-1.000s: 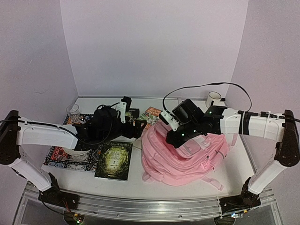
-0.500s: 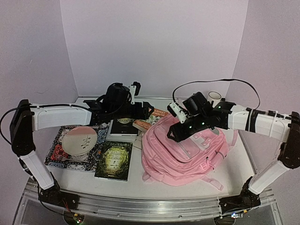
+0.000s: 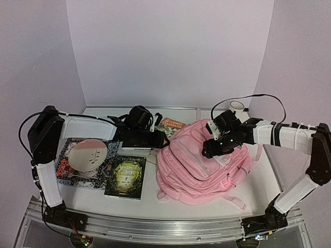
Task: Pack the student bag
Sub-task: Rotate the student bag at the center of the board, then grab the upper front pocket of the student bag.
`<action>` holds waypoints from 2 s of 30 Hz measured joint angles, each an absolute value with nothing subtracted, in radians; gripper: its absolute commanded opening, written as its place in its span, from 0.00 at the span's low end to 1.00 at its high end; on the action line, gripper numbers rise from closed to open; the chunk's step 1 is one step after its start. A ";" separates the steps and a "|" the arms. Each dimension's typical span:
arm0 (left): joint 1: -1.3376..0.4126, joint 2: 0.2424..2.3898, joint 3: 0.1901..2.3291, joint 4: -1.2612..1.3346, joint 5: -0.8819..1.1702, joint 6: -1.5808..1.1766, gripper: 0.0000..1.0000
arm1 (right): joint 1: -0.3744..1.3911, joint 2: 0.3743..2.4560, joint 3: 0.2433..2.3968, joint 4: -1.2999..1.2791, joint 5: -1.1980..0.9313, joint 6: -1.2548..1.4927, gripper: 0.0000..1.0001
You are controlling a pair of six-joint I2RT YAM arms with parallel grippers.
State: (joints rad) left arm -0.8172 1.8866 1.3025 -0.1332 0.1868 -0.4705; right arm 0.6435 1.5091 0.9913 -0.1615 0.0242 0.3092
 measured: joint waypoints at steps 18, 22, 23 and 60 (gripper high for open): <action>-0.962 1.901 1.180 0.008 0.312 -0.604 0.37 | 0.526 1.709 1.082 -0.030 0.012 0.172 0.68; -0.979 1.855 1.169 -0.026 0.256 -0.605 0.49 | 0.526 1.701 1.082 -0.020 -0.003 0.161 0.69; -0.976 1.842 1.170 -0.036 0.233 -0.604 0.51 | 0.526 1.693 1.081 -0.020 -0.008 0.160 0.69; -0.906 1.933 1.167 0.033 0.368 -0.792 0.52 | 0.731 1.938 1.478 -0.212 -0.164 0.212 0.34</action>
State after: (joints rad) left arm -0.9056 1.9331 1.1671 0.0327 0.3676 -0.7917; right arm 0.7312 1.9378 1.4777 -0.2123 -0.1638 0.2117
